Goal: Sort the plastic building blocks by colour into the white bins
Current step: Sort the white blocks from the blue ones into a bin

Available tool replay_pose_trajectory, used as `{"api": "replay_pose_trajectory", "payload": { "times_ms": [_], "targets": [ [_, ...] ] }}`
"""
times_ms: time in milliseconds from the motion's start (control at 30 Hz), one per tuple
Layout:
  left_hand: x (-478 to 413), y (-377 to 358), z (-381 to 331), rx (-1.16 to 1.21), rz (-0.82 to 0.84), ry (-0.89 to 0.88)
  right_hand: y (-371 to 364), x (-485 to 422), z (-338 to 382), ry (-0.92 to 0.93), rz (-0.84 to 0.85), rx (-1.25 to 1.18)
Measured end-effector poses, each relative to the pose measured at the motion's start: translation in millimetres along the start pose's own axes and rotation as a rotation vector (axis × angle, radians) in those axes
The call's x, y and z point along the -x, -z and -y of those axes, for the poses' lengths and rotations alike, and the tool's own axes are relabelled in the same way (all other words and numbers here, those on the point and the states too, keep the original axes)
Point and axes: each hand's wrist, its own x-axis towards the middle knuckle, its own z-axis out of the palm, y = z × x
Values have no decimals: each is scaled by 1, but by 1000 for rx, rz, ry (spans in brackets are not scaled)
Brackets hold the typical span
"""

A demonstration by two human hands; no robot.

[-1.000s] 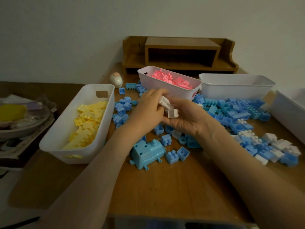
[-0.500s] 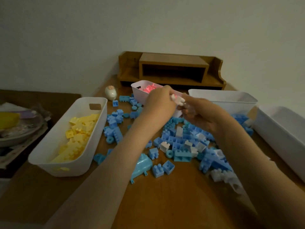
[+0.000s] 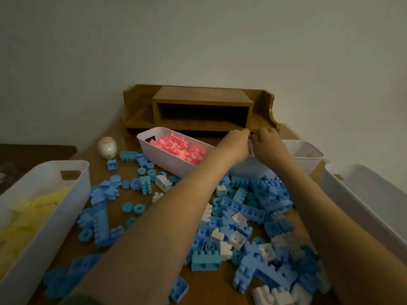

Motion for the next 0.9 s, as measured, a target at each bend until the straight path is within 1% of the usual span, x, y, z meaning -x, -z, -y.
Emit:
{"api": "replay_pose_trajectory", "payload": {
  "times_ms": [67,100,167,300,367,467,567,633,667,700,733,800,900],
  "targets": [
    [-4,-2,0,-52,78,-1,3,-1,4,-1,100,115],
    [-4,-3,-1,-86,95,-5,6,0,6,-12,119,133],
    [2,-2,-5,-135,103,-36,12,9,9,-35,99,140],
    [33,6,-18,-169,-17,-90,17,38,11,5,26,104],
    [57,12,-21,-211,-6,-118,19,58,4,23,14,72],
    [101,15,-19,-208,131,-212,26,92,-18,-87,36,81],
    [136,9,-9,-189,260,-160,22,118,-44,-283,62,162],
    [153,5,1,-260,285,-106,15,130,-53,-321,57,192],
    [159,5,6,-300,281,-89,12,134,-56,-308,59,250],
    [164,5,10,-324,273,-87,11,135,-58,-297,54,256],
    [169,5,13,-331,270,-95,12,135,-58,-298,47,214],
    [175,4,17,-319,244,-114,13,134,-58,-221,19,163],
    [178,-2,21,-260,166,-115,16,135,-55,-144,-3,53]
  ]
}}
